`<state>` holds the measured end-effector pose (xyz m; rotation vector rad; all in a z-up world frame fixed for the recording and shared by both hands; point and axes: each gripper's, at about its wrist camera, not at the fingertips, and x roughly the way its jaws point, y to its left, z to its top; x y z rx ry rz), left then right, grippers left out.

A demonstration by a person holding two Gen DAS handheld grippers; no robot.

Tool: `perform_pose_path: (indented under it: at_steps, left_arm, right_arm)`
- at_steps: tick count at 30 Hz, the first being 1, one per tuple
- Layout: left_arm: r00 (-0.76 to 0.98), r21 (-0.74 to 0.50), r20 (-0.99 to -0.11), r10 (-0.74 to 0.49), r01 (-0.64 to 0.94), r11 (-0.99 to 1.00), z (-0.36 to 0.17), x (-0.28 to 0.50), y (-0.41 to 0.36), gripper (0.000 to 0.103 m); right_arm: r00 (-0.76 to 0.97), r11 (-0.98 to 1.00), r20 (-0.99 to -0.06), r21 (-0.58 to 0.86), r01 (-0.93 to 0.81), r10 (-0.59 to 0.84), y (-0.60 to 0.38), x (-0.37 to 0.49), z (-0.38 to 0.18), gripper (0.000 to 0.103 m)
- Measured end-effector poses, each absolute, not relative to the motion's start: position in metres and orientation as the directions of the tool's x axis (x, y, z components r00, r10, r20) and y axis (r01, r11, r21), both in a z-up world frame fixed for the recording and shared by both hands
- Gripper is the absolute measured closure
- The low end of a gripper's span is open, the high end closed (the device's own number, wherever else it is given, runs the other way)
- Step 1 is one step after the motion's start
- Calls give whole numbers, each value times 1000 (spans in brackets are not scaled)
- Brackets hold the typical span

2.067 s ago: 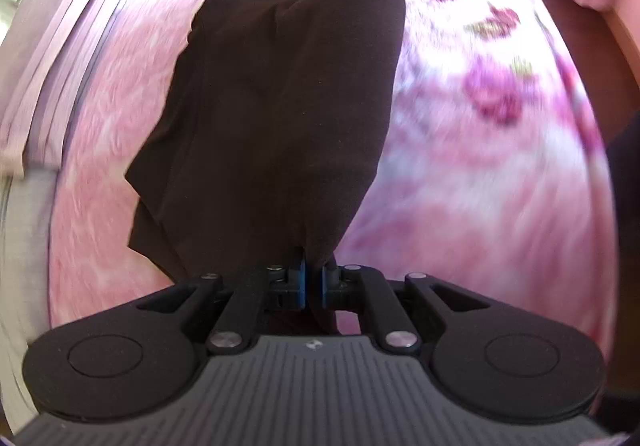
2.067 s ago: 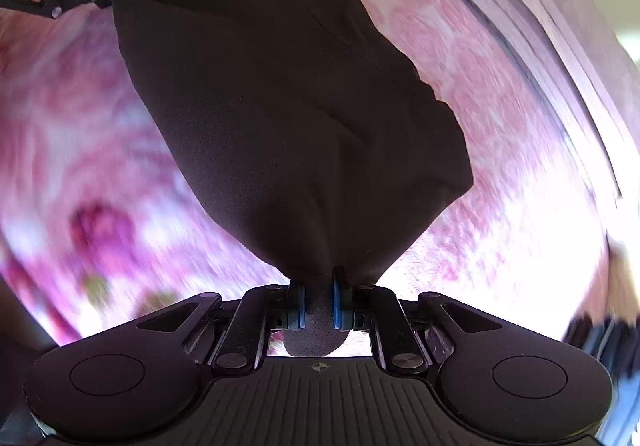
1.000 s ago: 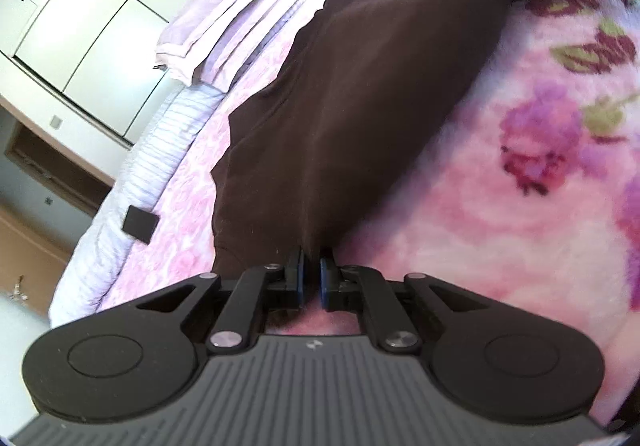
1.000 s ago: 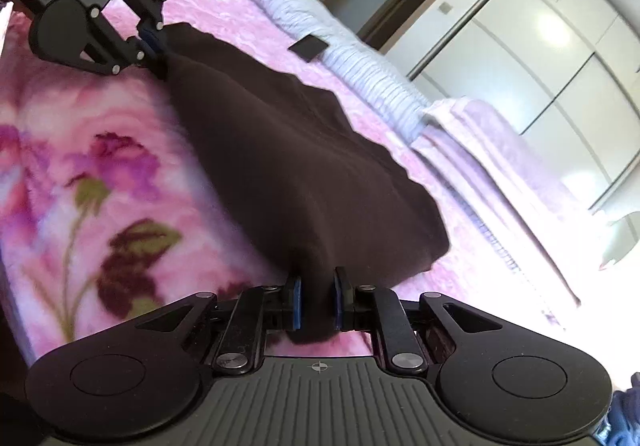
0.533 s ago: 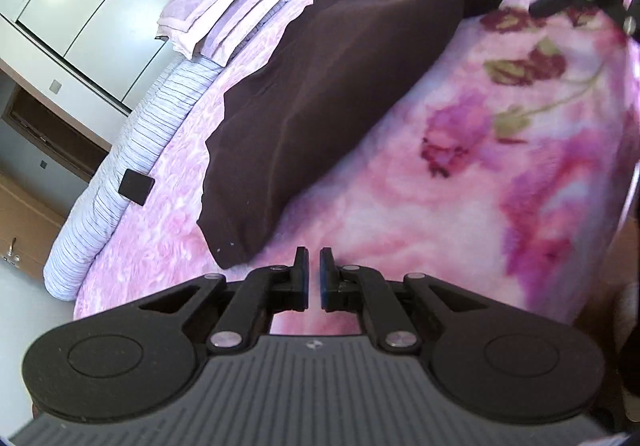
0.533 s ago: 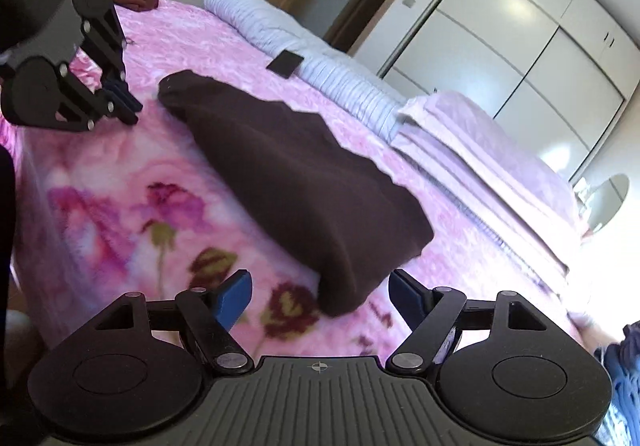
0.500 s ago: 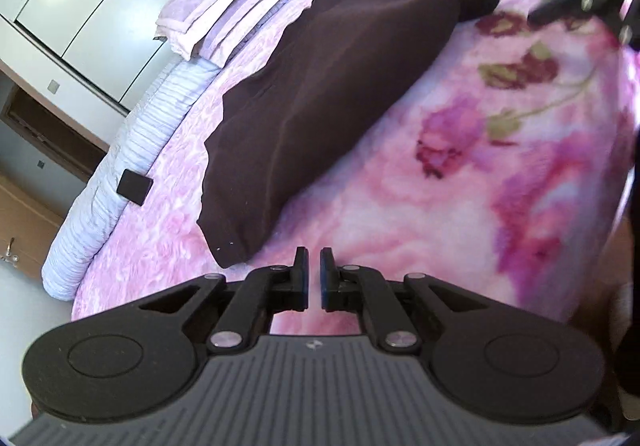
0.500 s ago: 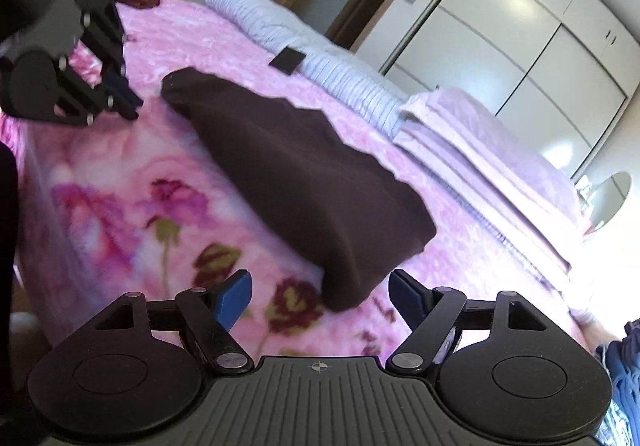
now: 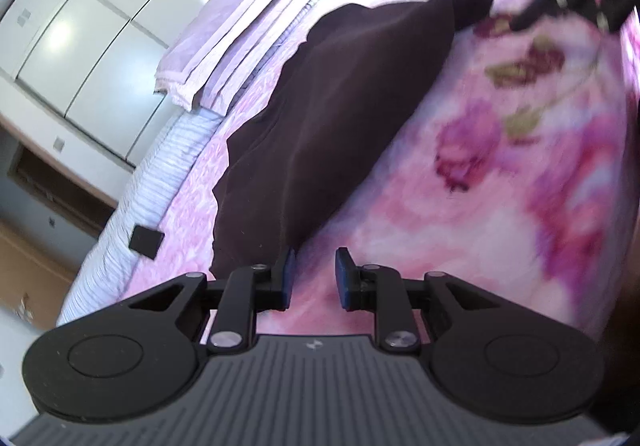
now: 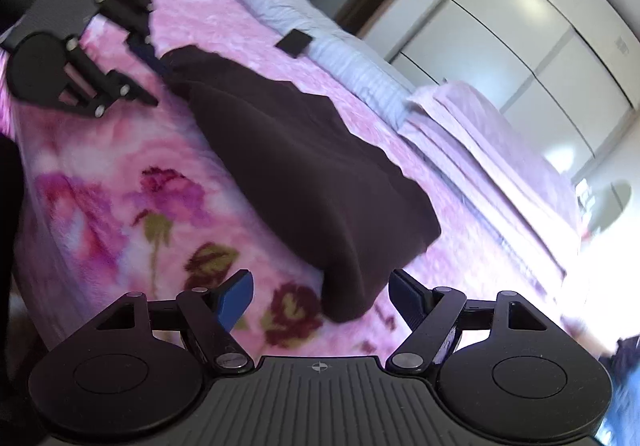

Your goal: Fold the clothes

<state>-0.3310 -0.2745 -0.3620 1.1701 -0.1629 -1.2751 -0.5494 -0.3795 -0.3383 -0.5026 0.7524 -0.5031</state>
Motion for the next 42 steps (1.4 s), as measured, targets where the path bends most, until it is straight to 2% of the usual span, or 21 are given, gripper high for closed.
perform_pose_path:
  at_steps: [5, 11, 15, 17, 19, 21, 22, 25, 26, 32, 36, 42]
  left_arm:
    - [378, 802, -444, -812, 572, -172, -376, -314, -291, 83]
    - [368, 834, -437, -821, 508, -216, -383, -302, -307, 82]
    - [362, 858, -427, -829, 452, -245, -388, -302, -313, 82]
    - [365, 865, -426, -828, 433, -254, -390, -302, -317, 83]
    - [377, 869, -429, -821, 422, -260, -393, -303, -321, 84]
    - [394, 866, -445, -804, 420, -273, -395, -303, -325, 91]
    - [404, 865, -450, -796, 420, -276, -396, -304, -327, 93]
    - [429, 857, -465, -774, 437, -273, -393, -307, -331, 96]
    - [434, 852, -470, -768, 450, -267, -389, -308, -331, 96]
    - [438, 825, -476, -763, 524, -214, -361, -333, -316, 97]
    - [440, 803, -508, -741, 554, -222, -376, -346, -315, 97]
    - [436, 784, -505, -745, 593, -184, -381, -343, -310, 97]
  right_arm:
    - [611, 712, -516, -692, 116, -601, -389, -531, -351, 27]
    - [590, 723, -540, -682, 112, -600, -409, -512, -362, 27]
    - [578, 706, -517, -692, 151, -631, -417, -508, -362, 27]
    - [563, 704, -516, -689, 175, -645, -422, -506, -361, 50]
    - [543, 704, -524, -684, 192, -657, -426, -504, -362, 51]
    - [538, 700, -534, -696, 158, -652, -426, -503, -369, 64]
    - [540, 701, -540, -700, 137, -645, -425, -503, -372, 75]
    - [542, 702, -547, -703, 117, -638, -430, -504, -373, 89]
    - [544, 708, -553, -698, 112, -631, -433, -506, -370, 90]
    - [564, 667, -492, -731, 146, -663, -443, -529, -349, 91]
    - [522, 687, -540, -715, 128, -660, -449, -538, -367, 91]
    - [528, 658, -496, -734, 169, -689, -441, -546, -369, 90]
